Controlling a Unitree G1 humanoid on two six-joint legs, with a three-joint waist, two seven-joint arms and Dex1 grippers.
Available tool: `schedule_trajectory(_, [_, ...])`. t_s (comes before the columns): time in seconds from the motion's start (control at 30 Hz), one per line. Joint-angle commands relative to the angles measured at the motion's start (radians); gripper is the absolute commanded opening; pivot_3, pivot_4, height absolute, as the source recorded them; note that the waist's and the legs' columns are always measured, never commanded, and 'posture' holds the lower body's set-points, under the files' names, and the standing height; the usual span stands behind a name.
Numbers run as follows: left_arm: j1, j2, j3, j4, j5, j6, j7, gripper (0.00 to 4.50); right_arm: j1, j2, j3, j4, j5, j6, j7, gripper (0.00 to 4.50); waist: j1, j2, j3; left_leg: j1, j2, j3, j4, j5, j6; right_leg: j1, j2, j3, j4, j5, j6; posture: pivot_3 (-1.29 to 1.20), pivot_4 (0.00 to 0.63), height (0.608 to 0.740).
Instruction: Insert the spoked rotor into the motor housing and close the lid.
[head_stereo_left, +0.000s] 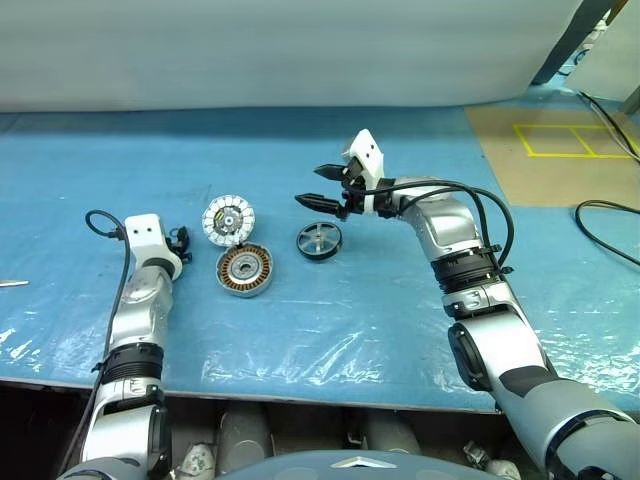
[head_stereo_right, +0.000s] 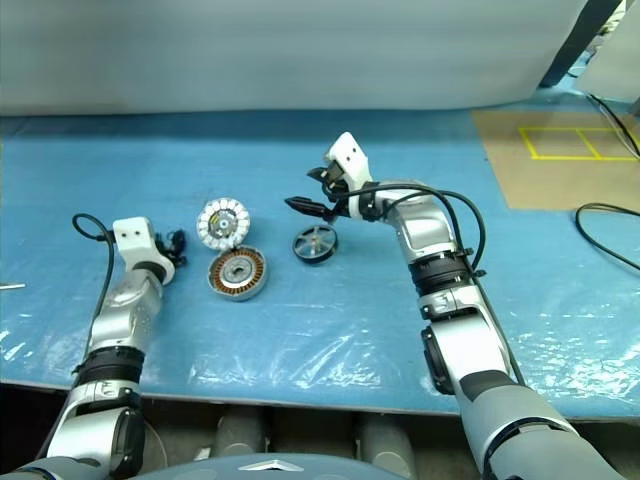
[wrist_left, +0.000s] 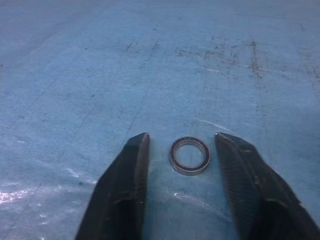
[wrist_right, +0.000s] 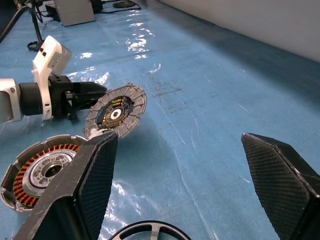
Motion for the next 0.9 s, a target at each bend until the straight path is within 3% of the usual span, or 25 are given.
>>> schedule_trajectory(0.03, [0.009, 0.005, 0.002, 0.025, 0.015, 0.023, 0.017, 0.87, -0.025, 0.005, -0.008, -0.016, 0.029, -0.021, -0.006, 4.13, 0.0, 0.0, 0.0, 0.0, 0.0, 0.0, 0.0, 0.0, 0.0, 0.0, 0.0, 0.0, 0.0, 0.0, 0.0, 0.0, 0.15, 0.74])
schedule_trajectory(0.07, [0.011, 0.007, 0.004, 0.025, 0.015, 0.019, 0.018, 0.67, -0.024, 0.006, -0.008, -0.018, 0.03, -0.02, -0.007, 4.13, 0.0, 0.0, 0.0, 0.0, 0.0, 0.0, 0.0, 0.0, 0.0, 0.0, 0.0, 0.0, 0.0, 0.0, 0.0, 0.0, 0.15, 0.74])
schedule_trajectory(0.27, [0.08, 0.021, 0.041, -0.093, -0.085, -0.023, -0.137, 0.67, -0.009, 0.002, -0.01, -0.03, 0.043, -0.021, -0.004, 4.13, -0.004, 0.0, 0.0, 0.0, 0.0, 0.0, 0.0, 0.0, 0.0, 0.0, 0.0, 0.0, -0.001, 0.0, 0.0, 0.0, 0.15, 0.74])
schedule_trajectory(0.43, [0.2, 0.043, 0.088, -0.293, -0.246, -0.019, -0.338, 0.67, 0.024, -0.011, 0.006, -0.065, 0.055, -0.024, 0.021, 4.13, 0.0, -0.001, 0.001, -0.001, 0.0, 0.0, -0.002, 0.0, 0.0, 0.0, 0.0, -0.001, -0.003, 0.0, 0.0, 0.0, 0.15, 0.74])
schedule_trajectory(0.57, [0.282, 0.062, 0.11, -0.429, -0.312, 0.009, -0.387, 0.67, 0.043, -0.021, 0.013, -0.079, 0.058, -0.025, 0.031, 4.13, 0.001, -0.004, 0.003, -0.002, 0.001, 0.0, -0.003, 0.0, 0.0, 0.0, 0.0, -0.003, -0.003, -0.002, -0.004, 0.0, 0.15, 0.74])
schedule_trajectory(0.9, [0.393, 0.133, 0.015, -0.633, -0.359, 0.02, -0.608, 0.67, 0.119, -0.065, 0.034, -0.249, 0.166, 0.091, 0.164, 4.13, 0.002, -0.004, 0.003, -0.001, 0.002, 0.0, -0.003, 0.0, 0.0, 0.0, 0.0, -0.003, -0.004, -0.003, -0.004, 0.0, 0.15, 0.74])
